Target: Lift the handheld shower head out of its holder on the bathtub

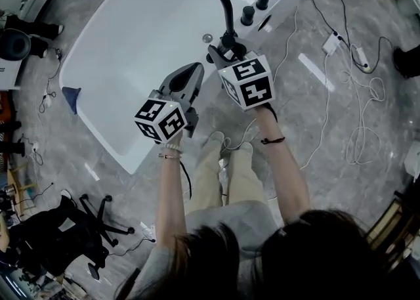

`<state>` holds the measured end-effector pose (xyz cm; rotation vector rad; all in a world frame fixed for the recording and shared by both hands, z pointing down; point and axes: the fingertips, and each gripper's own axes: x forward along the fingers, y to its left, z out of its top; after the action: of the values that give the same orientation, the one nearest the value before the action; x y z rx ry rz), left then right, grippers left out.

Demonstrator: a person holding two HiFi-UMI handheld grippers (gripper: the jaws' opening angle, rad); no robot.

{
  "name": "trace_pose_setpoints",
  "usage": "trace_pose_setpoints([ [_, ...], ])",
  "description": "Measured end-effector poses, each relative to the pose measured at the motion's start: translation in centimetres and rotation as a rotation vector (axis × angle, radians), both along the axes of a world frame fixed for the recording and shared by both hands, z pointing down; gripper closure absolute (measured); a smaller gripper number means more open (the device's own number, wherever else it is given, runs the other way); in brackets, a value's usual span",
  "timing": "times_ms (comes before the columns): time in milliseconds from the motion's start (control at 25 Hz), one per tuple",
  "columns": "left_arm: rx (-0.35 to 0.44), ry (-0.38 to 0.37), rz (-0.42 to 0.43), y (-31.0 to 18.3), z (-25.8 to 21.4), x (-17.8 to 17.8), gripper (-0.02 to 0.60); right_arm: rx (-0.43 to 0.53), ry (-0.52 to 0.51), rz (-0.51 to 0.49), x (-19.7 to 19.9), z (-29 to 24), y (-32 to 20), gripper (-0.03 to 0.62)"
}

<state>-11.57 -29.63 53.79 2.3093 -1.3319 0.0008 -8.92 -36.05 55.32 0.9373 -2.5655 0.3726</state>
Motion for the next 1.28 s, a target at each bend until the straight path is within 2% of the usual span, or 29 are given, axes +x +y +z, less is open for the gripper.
trace_pose_setpoints([
  [760, 0.079, 0.021, 0.045, 0.9, -8.3, 2.4, 0.575, 0.105, -0.018, 0.065, 4.5, -10.6, 1.8, 0.462],
  [1280, 0.178, 0.022, 0.150, 0.8, -15.1, 5.5, 0.575, 0.167, -0.010, 0.146, 9.1, -16.9, 3.1, 0.462],
])
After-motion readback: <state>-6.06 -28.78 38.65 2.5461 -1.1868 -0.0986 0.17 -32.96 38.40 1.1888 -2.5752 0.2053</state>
